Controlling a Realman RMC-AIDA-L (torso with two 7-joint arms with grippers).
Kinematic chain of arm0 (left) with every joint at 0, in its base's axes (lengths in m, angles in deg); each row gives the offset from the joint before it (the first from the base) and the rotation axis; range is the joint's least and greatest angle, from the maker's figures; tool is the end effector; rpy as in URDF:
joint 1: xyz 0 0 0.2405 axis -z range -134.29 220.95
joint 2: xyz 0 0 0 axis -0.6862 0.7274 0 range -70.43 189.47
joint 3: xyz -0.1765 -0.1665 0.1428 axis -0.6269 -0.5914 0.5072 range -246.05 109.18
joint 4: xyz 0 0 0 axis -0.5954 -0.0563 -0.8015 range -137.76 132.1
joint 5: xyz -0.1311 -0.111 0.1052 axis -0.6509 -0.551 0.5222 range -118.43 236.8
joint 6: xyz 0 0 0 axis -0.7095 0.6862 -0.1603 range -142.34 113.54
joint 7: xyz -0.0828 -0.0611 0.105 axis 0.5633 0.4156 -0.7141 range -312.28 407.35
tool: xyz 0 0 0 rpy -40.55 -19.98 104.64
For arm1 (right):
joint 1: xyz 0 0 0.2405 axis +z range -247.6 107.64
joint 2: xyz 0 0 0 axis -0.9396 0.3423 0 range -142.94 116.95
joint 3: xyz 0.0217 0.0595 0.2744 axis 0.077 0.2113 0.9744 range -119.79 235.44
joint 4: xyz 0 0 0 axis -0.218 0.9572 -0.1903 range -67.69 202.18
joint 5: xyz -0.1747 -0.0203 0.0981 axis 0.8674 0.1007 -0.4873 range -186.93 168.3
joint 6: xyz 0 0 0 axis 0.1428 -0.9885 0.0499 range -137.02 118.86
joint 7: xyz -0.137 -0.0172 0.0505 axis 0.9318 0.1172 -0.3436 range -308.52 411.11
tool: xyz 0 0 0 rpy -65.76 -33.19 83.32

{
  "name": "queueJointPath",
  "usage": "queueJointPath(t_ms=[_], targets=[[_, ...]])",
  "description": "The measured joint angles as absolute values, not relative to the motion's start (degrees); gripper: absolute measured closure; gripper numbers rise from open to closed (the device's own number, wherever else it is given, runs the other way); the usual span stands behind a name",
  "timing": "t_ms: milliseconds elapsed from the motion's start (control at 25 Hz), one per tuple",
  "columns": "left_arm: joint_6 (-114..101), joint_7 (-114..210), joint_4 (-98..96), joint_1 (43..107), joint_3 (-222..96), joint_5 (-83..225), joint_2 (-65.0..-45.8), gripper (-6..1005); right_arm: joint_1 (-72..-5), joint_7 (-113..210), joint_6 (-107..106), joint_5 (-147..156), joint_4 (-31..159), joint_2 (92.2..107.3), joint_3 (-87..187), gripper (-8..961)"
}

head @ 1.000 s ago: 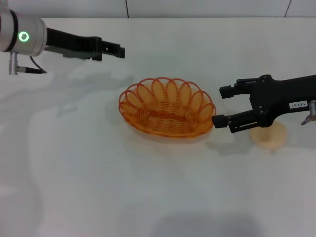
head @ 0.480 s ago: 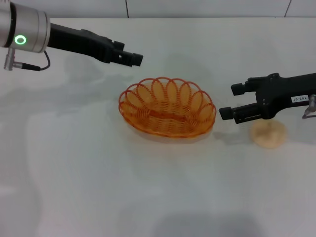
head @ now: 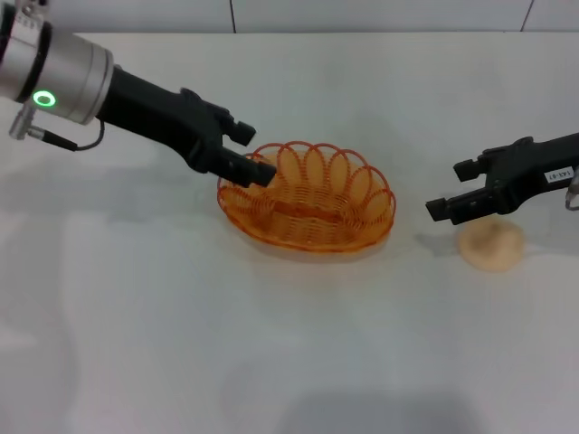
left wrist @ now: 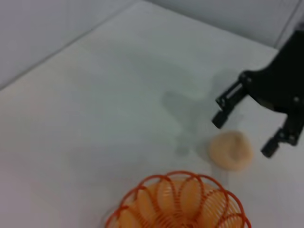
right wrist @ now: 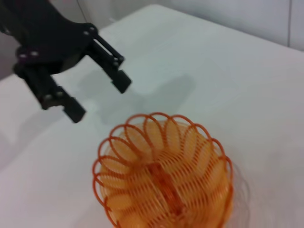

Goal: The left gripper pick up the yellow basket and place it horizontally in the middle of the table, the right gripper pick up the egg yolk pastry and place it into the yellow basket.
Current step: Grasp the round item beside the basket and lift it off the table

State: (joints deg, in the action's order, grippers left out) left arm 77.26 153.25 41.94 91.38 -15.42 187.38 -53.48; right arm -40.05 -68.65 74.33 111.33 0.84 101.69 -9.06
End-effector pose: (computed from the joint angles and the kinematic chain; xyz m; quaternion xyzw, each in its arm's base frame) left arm -0.1905 0.4047 0.0070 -0.9786 -0.1982 -0.0384 0.0392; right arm 0.2239 0.3664 0.0136 -0.9536 0.2676 0.0466 0.1298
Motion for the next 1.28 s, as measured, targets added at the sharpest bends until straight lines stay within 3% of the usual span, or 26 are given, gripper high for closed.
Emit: queueJointPath(t_ms=[1280], targets=[[75.75,153.03,41.88,91.42,-15.01,185.40,-54.30,227,-37.54,-77.55,75.79,129.13,0.18,102.33,-9.76,245]])
